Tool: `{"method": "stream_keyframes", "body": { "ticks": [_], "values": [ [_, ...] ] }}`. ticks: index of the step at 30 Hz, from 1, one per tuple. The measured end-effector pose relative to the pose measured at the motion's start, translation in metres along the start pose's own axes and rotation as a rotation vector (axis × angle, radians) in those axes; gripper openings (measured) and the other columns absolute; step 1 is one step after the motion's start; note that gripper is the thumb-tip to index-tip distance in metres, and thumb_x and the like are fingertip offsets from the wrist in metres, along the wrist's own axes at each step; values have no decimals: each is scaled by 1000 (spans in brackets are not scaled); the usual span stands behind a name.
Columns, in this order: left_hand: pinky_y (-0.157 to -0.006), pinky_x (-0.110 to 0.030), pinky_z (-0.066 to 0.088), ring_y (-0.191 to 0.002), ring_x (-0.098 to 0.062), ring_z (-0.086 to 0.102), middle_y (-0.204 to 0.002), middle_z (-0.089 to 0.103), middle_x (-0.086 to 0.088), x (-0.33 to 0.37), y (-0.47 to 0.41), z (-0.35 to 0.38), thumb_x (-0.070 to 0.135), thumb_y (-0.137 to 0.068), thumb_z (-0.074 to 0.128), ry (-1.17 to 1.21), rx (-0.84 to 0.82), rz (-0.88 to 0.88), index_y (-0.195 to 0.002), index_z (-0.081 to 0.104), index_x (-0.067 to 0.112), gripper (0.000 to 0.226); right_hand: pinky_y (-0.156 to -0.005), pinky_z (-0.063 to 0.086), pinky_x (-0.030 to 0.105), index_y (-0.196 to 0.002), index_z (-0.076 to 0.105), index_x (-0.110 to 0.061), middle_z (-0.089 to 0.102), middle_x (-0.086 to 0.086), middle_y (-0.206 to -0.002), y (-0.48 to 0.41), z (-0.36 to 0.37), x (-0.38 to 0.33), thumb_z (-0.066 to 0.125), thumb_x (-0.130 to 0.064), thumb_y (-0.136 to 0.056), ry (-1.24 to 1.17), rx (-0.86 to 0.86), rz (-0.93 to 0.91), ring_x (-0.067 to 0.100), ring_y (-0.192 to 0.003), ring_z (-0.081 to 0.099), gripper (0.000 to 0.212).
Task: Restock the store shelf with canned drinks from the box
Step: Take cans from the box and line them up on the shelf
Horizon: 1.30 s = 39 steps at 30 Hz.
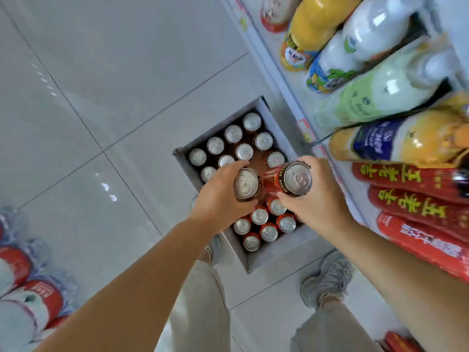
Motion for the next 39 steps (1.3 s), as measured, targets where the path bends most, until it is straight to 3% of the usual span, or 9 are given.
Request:
{"method": "stream_keyframes", "body": {
  "ticks": [4, 10, 18, 24, 26, 28, 32, 36, 39],
  "values": [
    [-90, -27, 43, -108, -10, 54, -116, 58, 16, 113, 47, -87, 49, -65, 77, -46, 30, 135, -132, 43, 37, 76, -85, 35, 13, -120, 50, -13, 48, -4, -113, 53, -103, -91, 84, -19, -61, -86, 158, 12, 8, -102, 51, 69],
    [-80, -30, 47, -100, -14, 57, -108, 62, 9, 270, 140, -217, 45, -64, 83, -69, 169, 389, -120, 44, 33, 70, -84, 41, 21, -119, 48, -20, 49, -6, -112, 156, -260, -233, 85, -17, -61, -141, 329, -87, 10, -102, 53, 69],
    [-85, -10, 41, -101, 1, 57, -112, 63, 11, 467, 265, -316, 26, -62, 86, 39, 139, 797, -122, 56, 25, 67, -82, 37, 5, -114, 44, -44, 50, -18, -116, 300, -422, -355, 82, -29, -65, -196, 541, -319, -9, -106, 50, 65],
    [-84, -6, 39, -102, 6, 58, -110, 63, 23, 578, 338, -324, 48, -56, 76, 169, 83, 982, -123, 48, 38, 74, -84, 44, 11, -109, 47, -56, 58, -28, -110, 396, -516, -376, 75, -44, -54, -266, 811, -385, -4, -103, 57, 63],
    [-81, -4, 39, -98, 8, 59, -106, 63, 26, 609, 358, -319, 48, -55, 77, 195, 73, 1039, -119, 51, 38, 69, -72, 51, 18, -108, 50, -55, 62, -26, -106, 424, -543, -374, 80, -34, -56, -319, 874, -401, 2, -93, 63, 63],
    [-80, -7, 41, -95, 5, 61, -102, 66, 21, 637, 374, -312, 45, -56, 79, 217, 48, 1093, -113, 55, 37, 62, -62, 50, 13, -107, 52, -49, 65, -26, -99, 449, -572, -369, 83, -20, -64, -364, 937, -421, 1, -83, 65, 61],
    [-86, -14, 46, -96, -2, 63, -102, 69, 15, 683, 392, -296, 42, -59, 80, 281, -2, 1175, -113, 57, 33, 59, -85, 48, 21, -109, 46, -46, 60, -29, -101, 477, -627, -361, 78, -36, -56, -303, 1113, -422, -1, -95, 61, 62],
    [-87, -19, 49, -98, -7, 65, -105, 68, 10, 702, 386, -288, 31, -63, 84, 347, -3, 1175, -116, 58, 23, 60, -82, 46, 23, -112, 43, -32, 59, -13, -108, 456, -665, -340, 84, -17, -66, -245, 1129, -326, 11, -99, 60, 63],
    [-79, -12, 47, -96, -2, 63, -103, 68, 13, 707, 377, -289, 21, -67, 86, 349, 30, 1152, -116, 59, 22, 57, -85, 45, 24, -111, 47, -33, 60, -12, -113, 432, -683, -326, 81, -15, -70, -246, 1058, -272, 8, -102, 58, 57]
  ]
}}
Point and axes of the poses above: each hand's wrist, its own y-axis away from the middle knuckle, its own z-axis out of the palm, x = y × z, the point moved 7 cm from there along -y, towards the middle knuckle
